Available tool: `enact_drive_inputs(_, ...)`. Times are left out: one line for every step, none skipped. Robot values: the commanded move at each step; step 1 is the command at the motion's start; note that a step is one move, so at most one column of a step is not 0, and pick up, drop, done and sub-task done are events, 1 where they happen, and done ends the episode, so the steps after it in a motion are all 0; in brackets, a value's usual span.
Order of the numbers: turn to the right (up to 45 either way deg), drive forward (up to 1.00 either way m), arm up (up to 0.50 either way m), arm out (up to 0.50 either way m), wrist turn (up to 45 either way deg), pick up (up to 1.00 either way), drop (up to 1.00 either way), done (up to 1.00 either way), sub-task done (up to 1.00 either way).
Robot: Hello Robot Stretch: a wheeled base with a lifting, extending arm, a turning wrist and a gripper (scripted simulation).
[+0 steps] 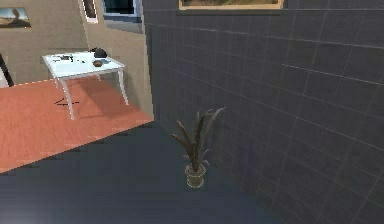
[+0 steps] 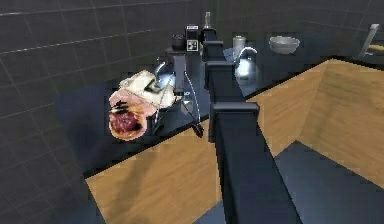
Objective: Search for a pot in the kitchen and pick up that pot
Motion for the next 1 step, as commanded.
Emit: enact_drive_inputs(0.0,0.0,0.0,0.0,45.0,0.0,0.0,0.0,0.0)
